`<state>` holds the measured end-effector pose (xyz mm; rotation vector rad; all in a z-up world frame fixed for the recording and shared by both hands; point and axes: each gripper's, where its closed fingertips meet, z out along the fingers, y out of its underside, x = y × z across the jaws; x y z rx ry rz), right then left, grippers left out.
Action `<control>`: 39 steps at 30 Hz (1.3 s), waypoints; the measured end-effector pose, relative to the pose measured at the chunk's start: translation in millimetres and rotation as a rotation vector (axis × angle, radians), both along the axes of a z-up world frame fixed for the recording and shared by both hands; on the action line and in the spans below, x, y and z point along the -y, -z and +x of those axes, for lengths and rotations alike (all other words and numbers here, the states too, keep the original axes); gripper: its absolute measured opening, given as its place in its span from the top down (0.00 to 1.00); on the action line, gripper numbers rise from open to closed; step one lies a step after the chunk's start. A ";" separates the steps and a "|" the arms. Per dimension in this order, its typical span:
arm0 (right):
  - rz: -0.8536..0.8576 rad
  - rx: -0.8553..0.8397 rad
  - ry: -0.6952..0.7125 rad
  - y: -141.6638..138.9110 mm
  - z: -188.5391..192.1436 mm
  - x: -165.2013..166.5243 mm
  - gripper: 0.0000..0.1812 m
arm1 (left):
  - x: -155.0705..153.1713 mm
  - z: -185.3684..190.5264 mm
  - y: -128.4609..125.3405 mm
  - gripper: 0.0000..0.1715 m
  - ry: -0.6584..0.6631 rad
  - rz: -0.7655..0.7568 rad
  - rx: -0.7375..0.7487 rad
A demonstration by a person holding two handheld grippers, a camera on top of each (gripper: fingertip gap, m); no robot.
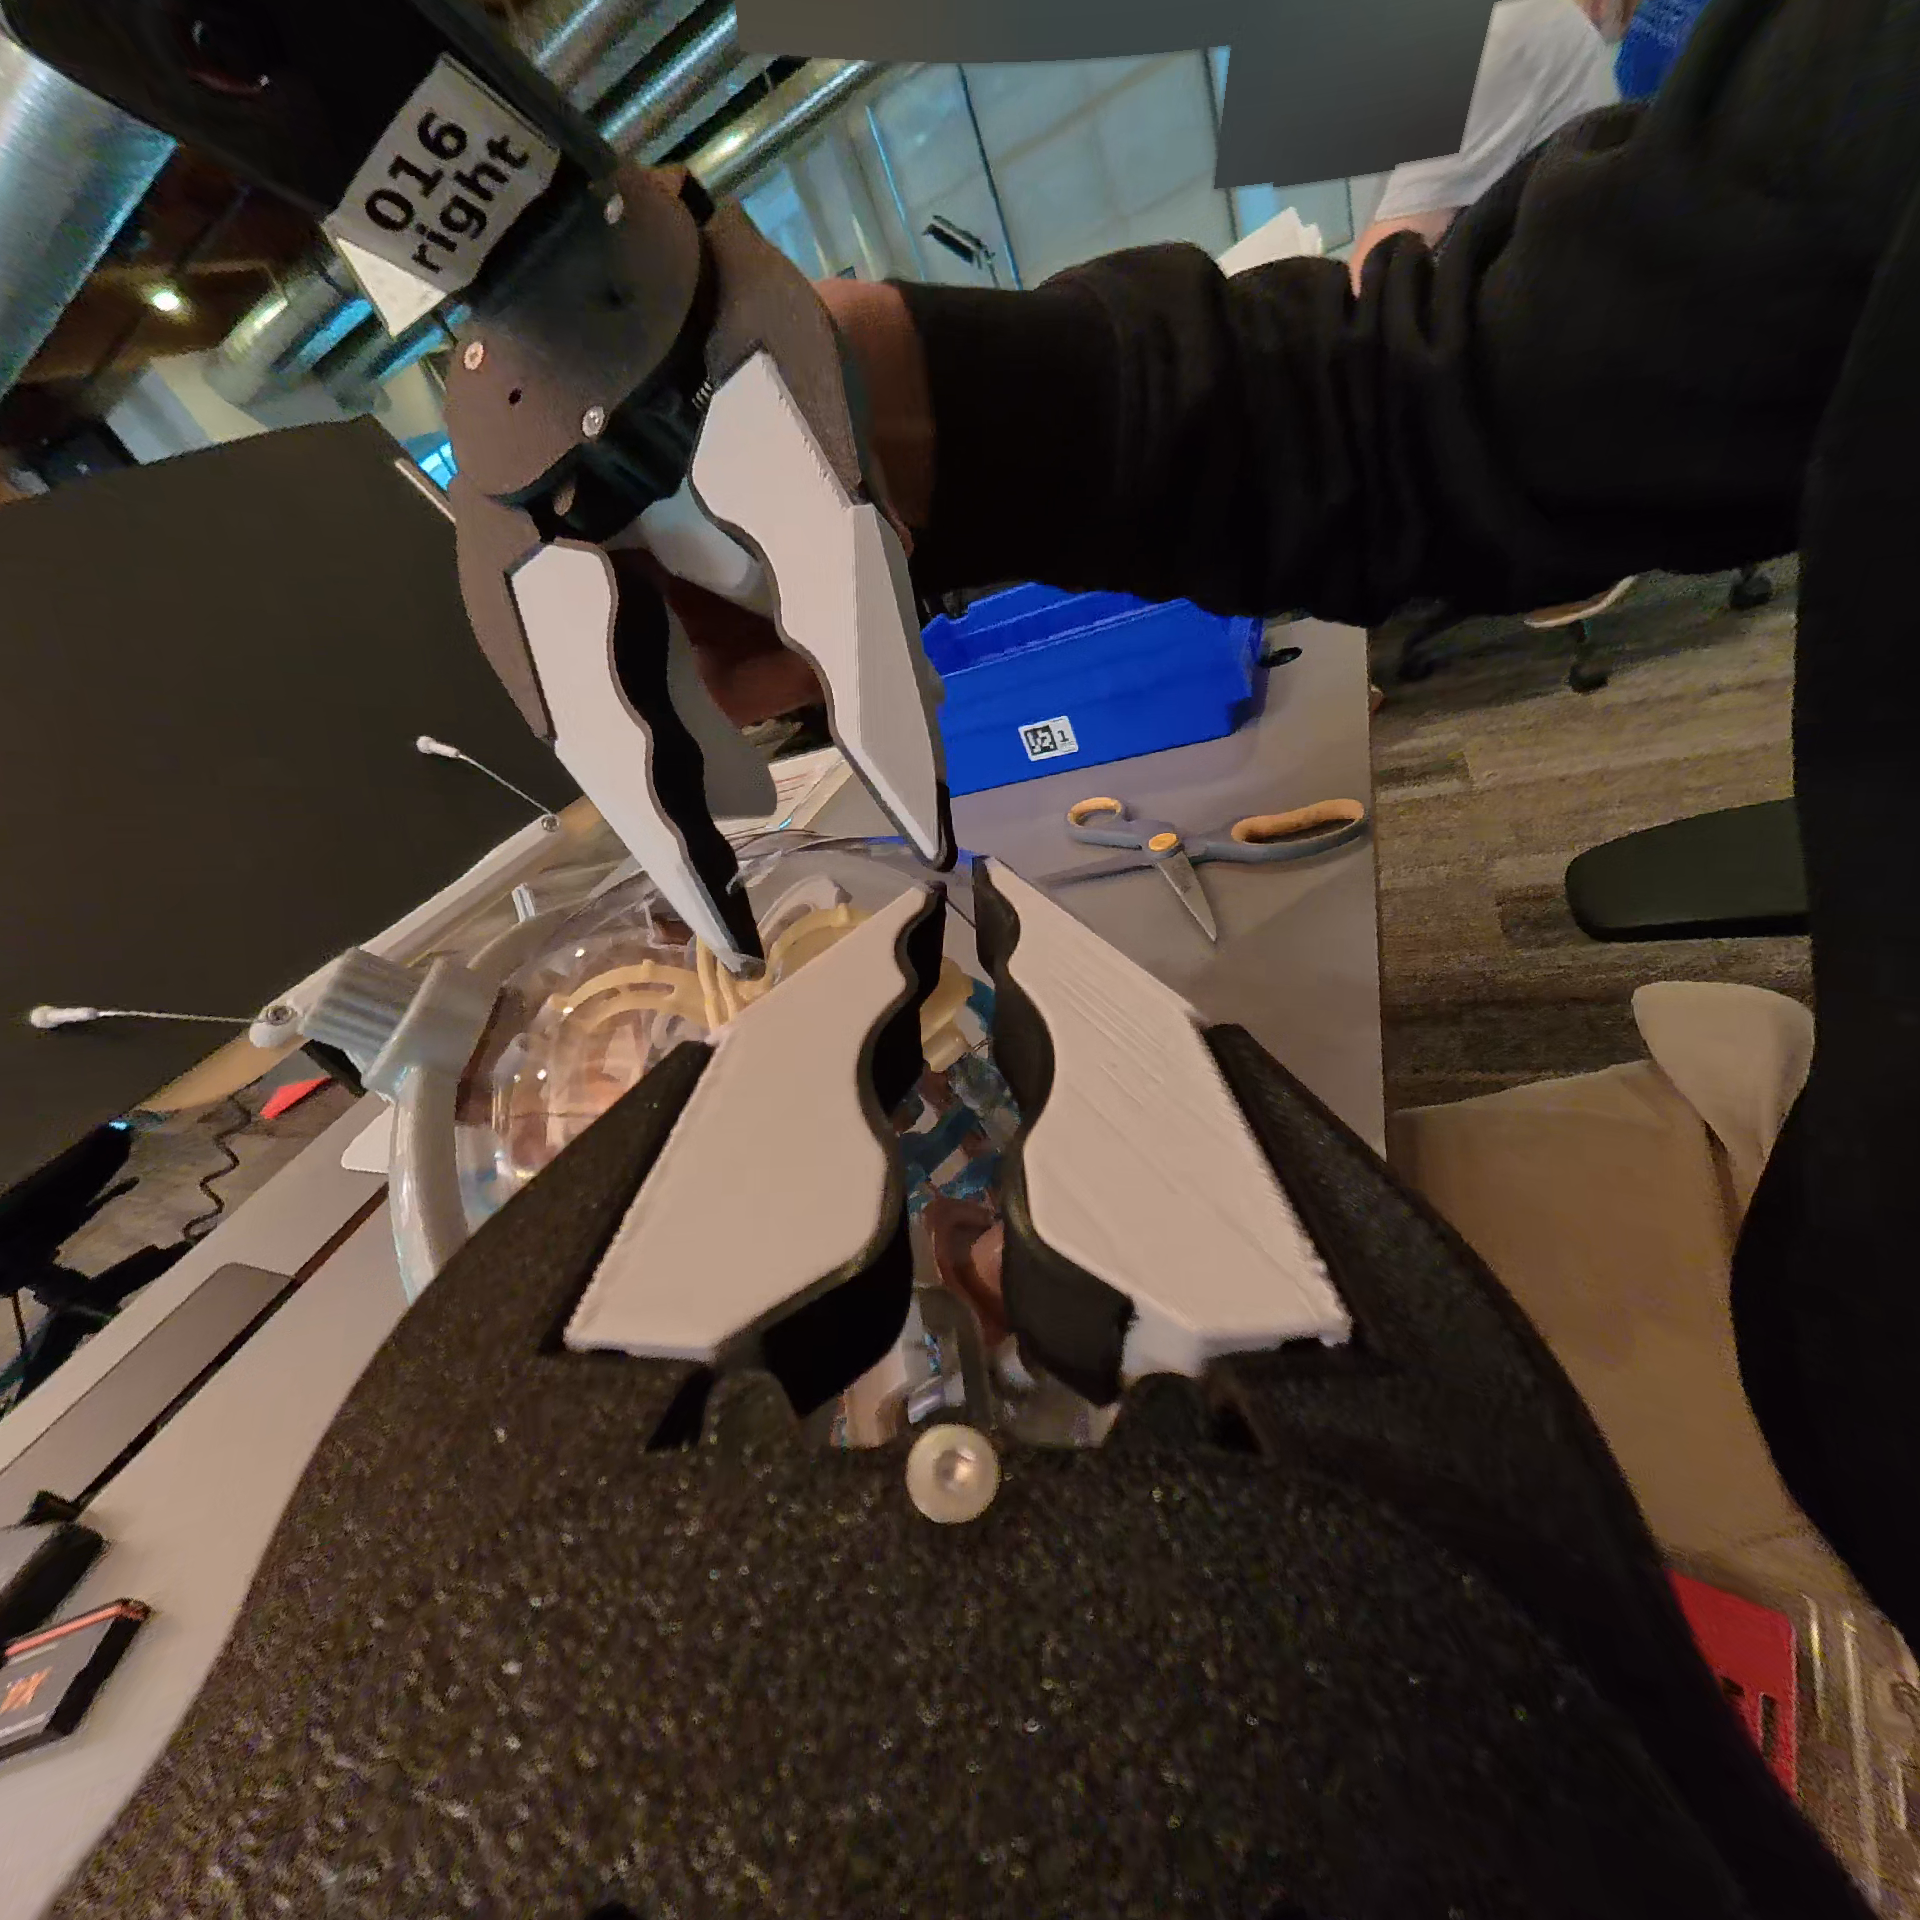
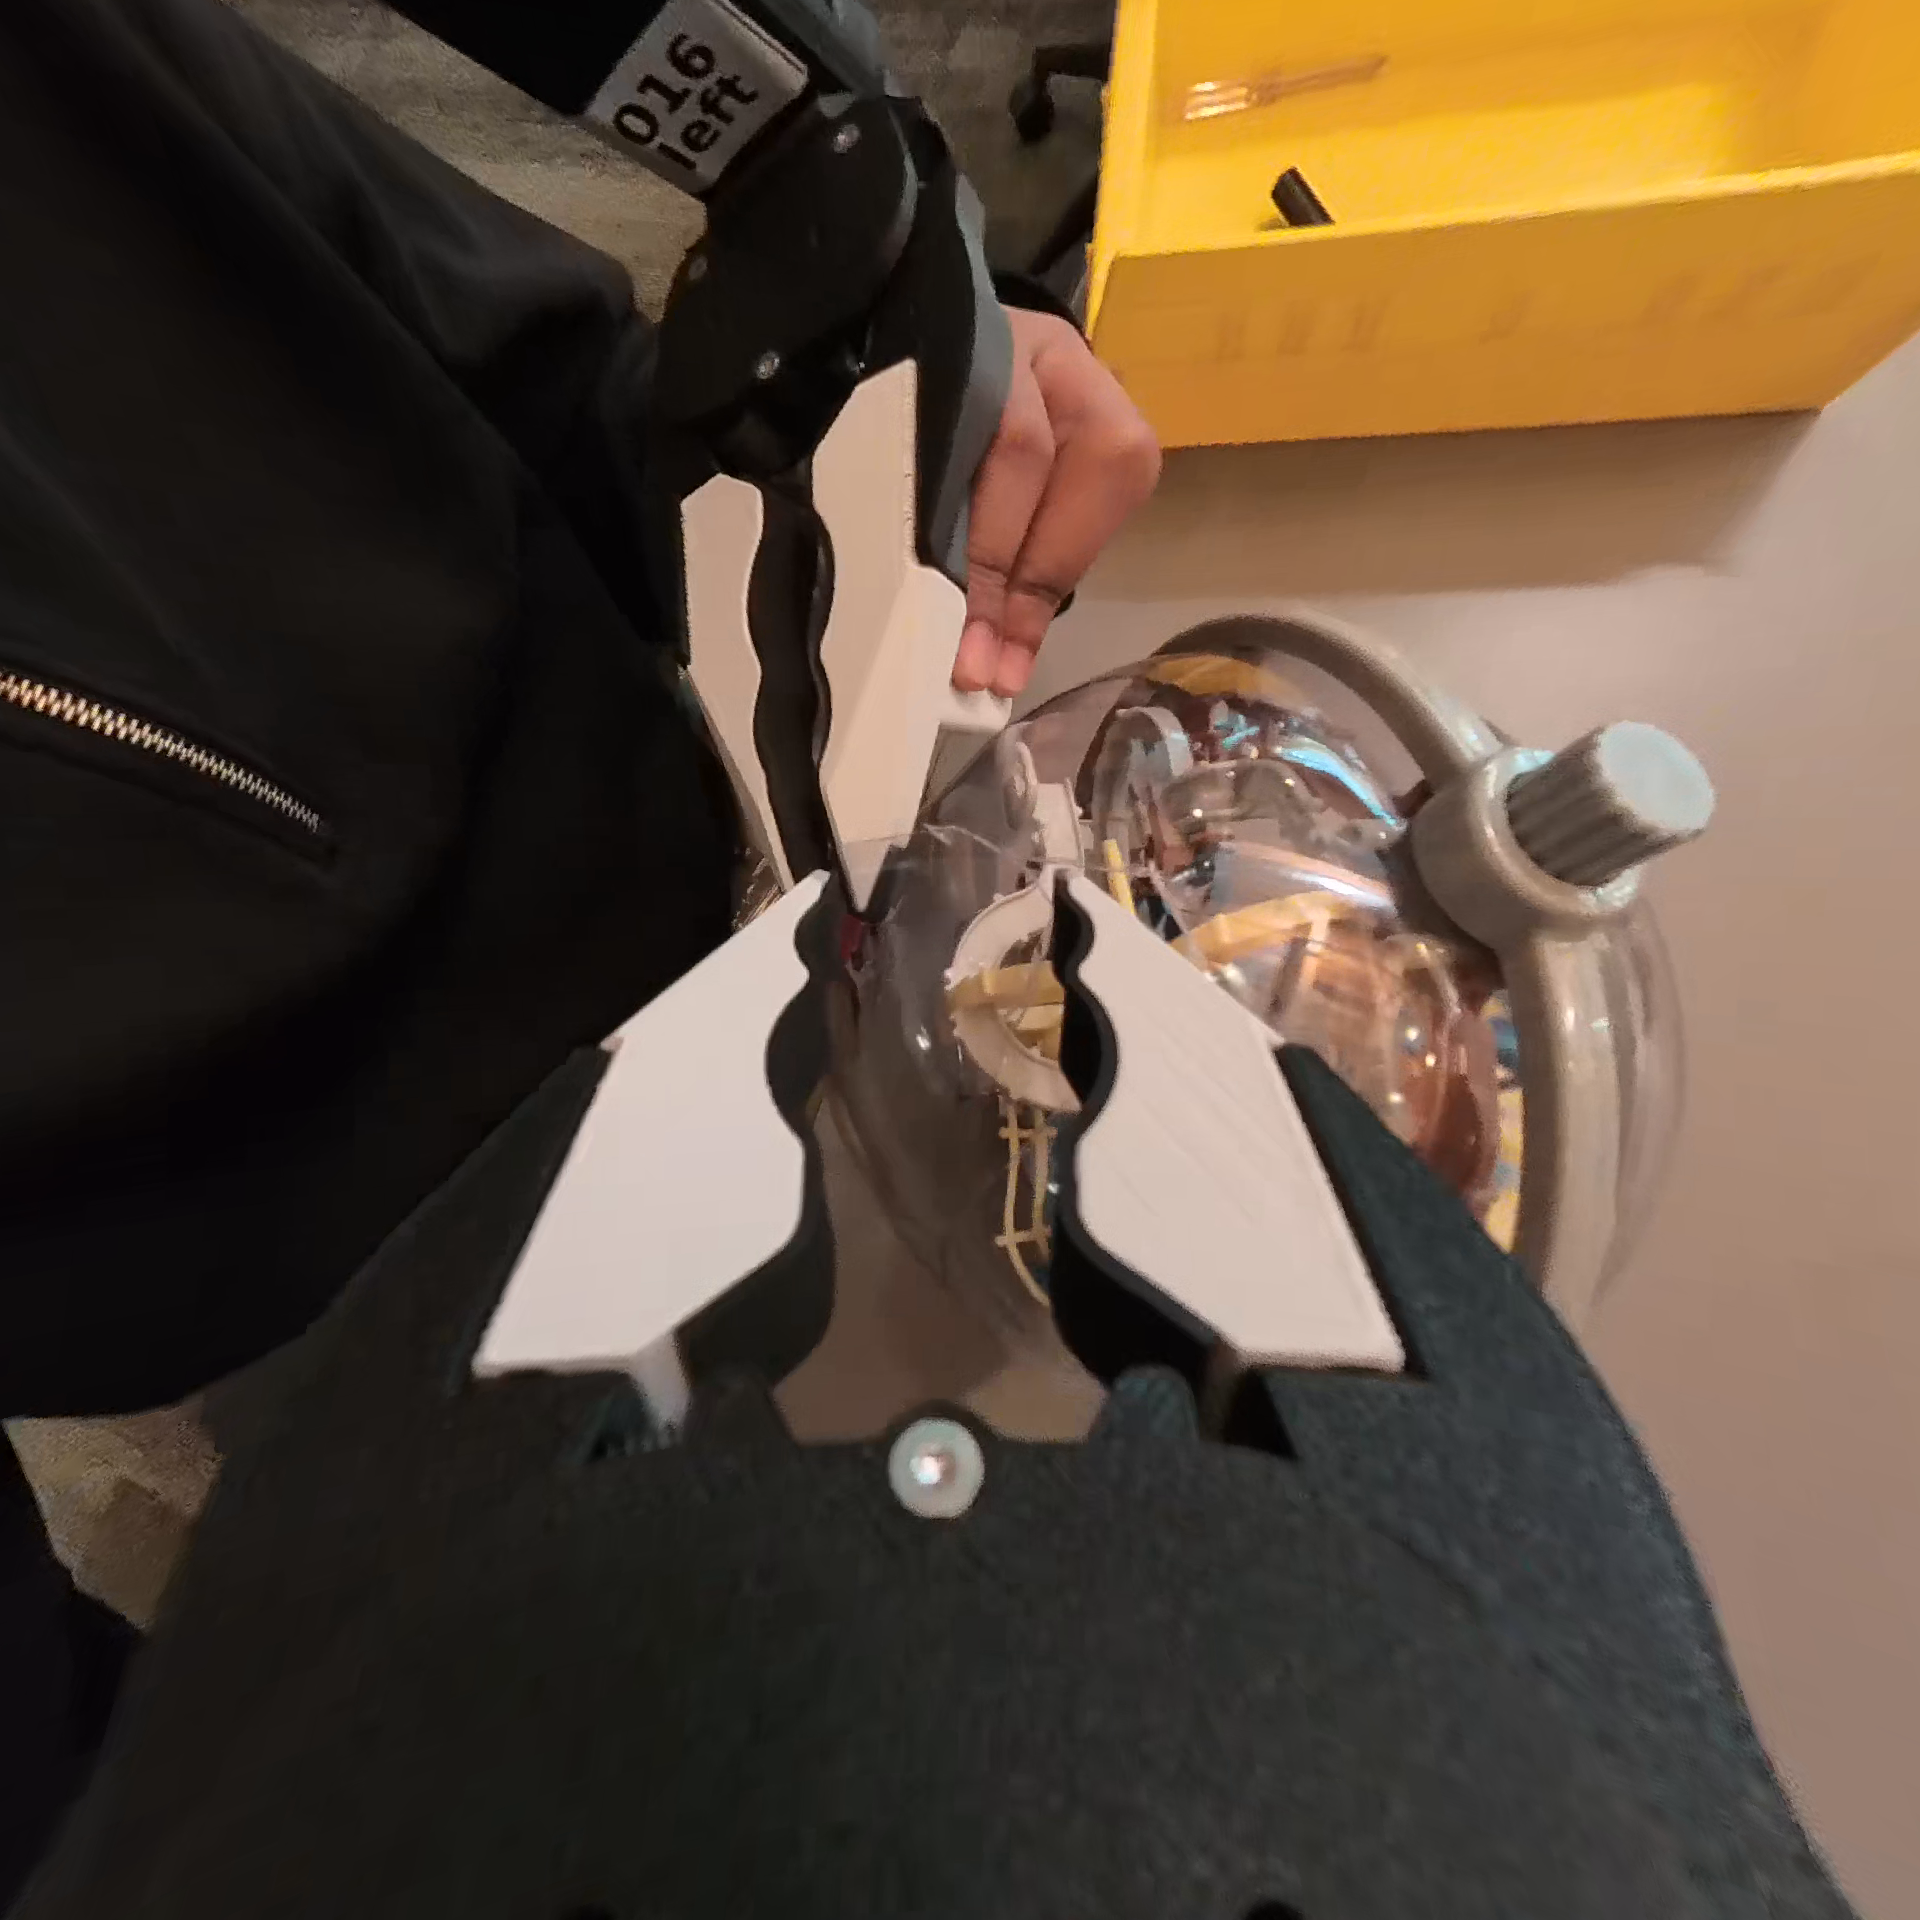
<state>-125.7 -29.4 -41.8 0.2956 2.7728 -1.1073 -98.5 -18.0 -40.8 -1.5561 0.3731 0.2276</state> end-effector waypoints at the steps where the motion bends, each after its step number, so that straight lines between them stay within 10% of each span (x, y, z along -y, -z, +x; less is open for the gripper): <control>1: 0.008 0.000 0.027 -0.2 -0.9 0.2 0.79 | 0.6 -1.2 0.2 0.99 0.000 -0.002 0.007; 16: -0.148 -0.157 0.338 -16.9 -14.3 -27.9 0.97 | -20.1 -23.2 15.6 0.98 -0.099 -0.035 0.149; 32: 0.634 -0.507 0.070 45.5 -8.6 -83.1 0.85 | -51.0 -32.2 55.5 1.00 -0.256 -0.147 0.040; 39: 0.765 -0.244 -0.071 73.5 11.9 -96.8 0.88 | -51.7 -20.5 73.5 0.99 -0.217 -0.236 -0.157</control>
